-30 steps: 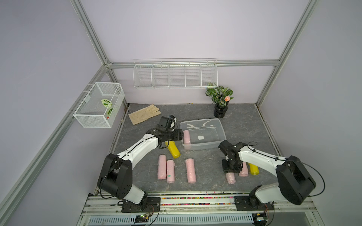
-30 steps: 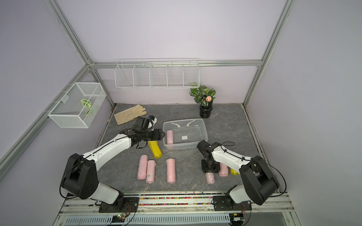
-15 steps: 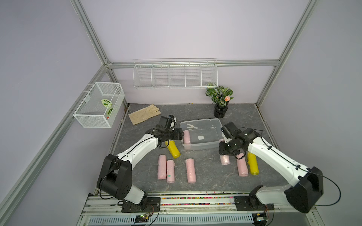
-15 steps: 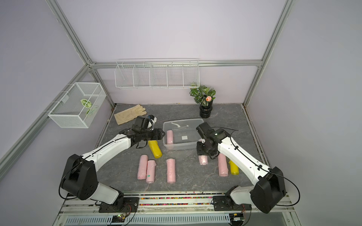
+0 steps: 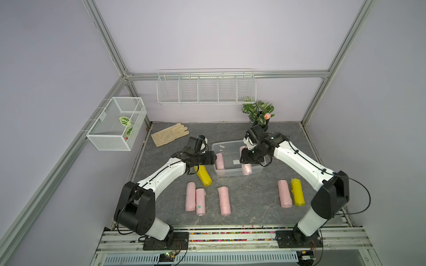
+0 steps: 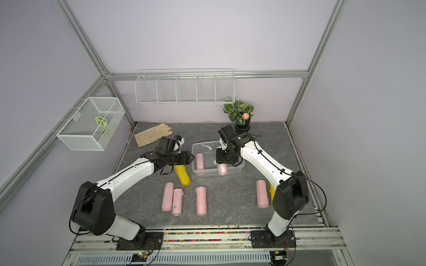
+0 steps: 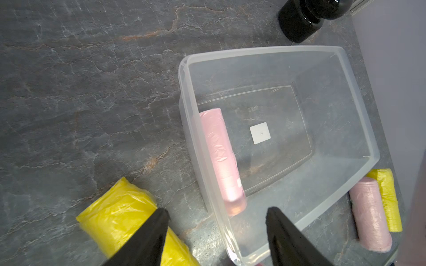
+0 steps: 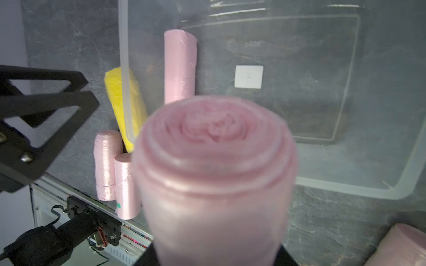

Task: Put the roll of trash bags into the storage box
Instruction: Pick up the roll of trash bags from the center of the board, then place the roll of trash bags in the storage box.

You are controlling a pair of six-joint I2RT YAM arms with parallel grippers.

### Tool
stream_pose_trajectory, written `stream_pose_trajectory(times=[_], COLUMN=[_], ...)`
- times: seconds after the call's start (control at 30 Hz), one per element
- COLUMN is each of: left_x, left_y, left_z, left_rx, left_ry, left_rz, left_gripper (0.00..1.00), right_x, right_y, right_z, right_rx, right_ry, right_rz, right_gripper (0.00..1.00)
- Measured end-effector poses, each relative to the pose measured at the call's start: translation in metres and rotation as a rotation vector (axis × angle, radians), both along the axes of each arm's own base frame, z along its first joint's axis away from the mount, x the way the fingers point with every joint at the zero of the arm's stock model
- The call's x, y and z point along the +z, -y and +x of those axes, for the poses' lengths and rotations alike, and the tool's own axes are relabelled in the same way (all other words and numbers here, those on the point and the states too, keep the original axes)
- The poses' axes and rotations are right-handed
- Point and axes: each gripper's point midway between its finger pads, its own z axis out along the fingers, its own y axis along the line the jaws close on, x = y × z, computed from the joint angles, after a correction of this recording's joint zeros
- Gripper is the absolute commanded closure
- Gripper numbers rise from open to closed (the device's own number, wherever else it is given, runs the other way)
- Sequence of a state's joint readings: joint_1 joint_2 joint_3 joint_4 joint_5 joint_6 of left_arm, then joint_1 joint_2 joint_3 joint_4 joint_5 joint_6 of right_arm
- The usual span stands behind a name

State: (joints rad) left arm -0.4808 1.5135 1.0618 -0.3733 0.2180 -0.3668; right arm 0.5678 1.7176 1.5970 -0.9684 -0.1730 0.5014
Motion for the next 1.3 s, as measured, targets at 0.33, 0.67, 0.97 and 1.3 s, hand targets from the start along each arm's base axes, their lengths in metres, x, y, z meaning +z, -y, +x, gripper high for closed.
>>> stream_pose_trajectory(times=[0.33,0.67,0.97,1.3], left_x=[0.000,-0.006,-0.006,-0.004], left_y=[0.000,-0.001,-0.001,-0.002], left_z=[0.000,-0.003,-0.003,-0.003], left_rx=[0.003,0.010,0.010,0.011], left_ry=[-0.002,-0.016,-0.015,-0.012], left_rz=[-0.002,-0.003,-0.004,-0.006], left_gripper=[0.28,0.28,0.28,0.28], right_x=[-0.016,-0.033,-0.041,-0.077], right_y=[-0.029,-0.041,-0.045,-0.053], right_z=[0.035,0.053,0.064,0.068], right_rx=[0.032,0.029,0.010,0.006], right_ry=[-0.016,-0.026,-0.028,-0.098], right_rz=[0.018,0.024,0.041,0.039], right_gripper=[0.56,0.56,0.57,0.57])
